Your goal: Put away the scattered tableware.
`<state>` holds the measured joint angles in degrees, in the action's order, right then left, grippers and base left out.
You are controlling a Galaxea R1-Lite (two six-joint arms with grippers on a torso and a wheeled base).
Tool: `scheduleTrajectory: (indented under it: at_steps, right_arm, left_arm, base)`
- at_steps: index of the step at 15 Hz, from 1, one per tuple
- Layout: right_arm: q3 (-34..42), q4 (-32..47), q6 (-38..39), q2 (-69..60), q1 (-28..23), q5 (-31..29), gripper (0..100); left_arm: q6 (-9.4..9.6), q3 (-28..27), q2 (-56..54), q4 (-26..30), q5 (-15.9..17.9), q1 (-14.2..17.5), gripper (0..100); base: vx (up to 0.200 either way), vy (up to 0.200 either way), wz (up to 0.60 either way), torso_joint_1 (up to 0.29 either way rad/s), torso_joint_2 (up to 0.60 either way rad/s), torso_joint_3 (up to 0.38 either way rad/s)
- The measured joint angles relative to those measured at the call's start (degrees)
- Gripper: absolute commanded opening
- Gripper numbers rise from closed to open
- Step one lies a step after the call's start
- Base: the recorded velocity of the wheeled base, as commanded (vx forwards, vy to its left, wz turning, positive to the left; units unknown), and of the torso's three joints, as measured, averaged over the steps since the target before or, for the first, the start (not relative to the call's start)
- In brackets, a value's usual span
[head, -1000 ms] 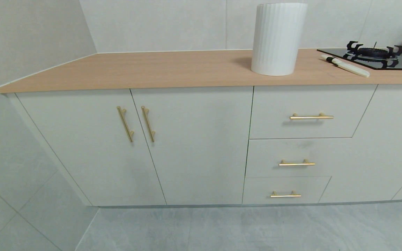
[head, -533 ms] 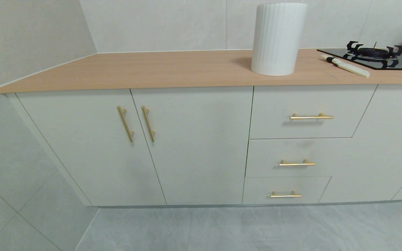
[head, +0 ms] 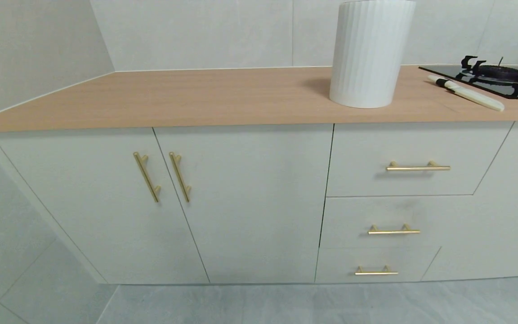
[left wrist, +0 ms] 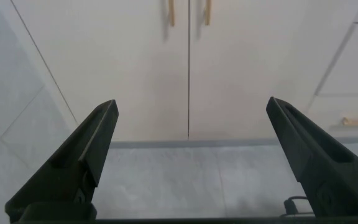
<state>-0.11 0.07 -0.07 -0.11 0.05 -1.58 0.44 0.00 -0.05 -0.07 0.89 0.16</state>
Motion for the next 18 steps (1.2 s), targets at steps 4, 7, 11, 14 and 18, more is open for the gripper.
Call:
scheduleTrajectory:
  at_steps: [4,7,11,14,18]
  right_arm:
    - [0.0,0.0,0.0,0.0,0.0,0.0,100]
    - [0.0,0.0,0.0,0.0,0.0,0.0,100]
    - [0.0,0.0,0.0,0.0,0.0,0.0,100]
    - [0.0,0.0,0.0,0.0,0.0,0.0,100]
    - [0.0,0.0,0.1,0.0,0.0,0.0,100]
  left_arm:
    - [-0.09,0.0,0.0,0.0,0.0,0.0,100]
    - [-0.09,0.0,0.0,0.0,0.0,0.0,100]
    - [-0.09,0.0,0.0,0.0,0.0,0.0,100]
    - [-0.11,0.0,0.0,0.0,0.0,0.0,100]
    - [-0.06,0.0,0.0,0.0,0.0,0.0,100]
  base:
    - [0.200,0.000,0.00,0.004,0.00,0.000]
    - [0.200,0.000,0.00,-0.001,0.00,0.001]
    - [0.000,0.000,0.00,0.000,0.00,0.000]
    - [0.000,0.000,0.00,0.000,0.00,0.000]
    - [0.000,-0.100,0.00,0.000,0.00,0.001]
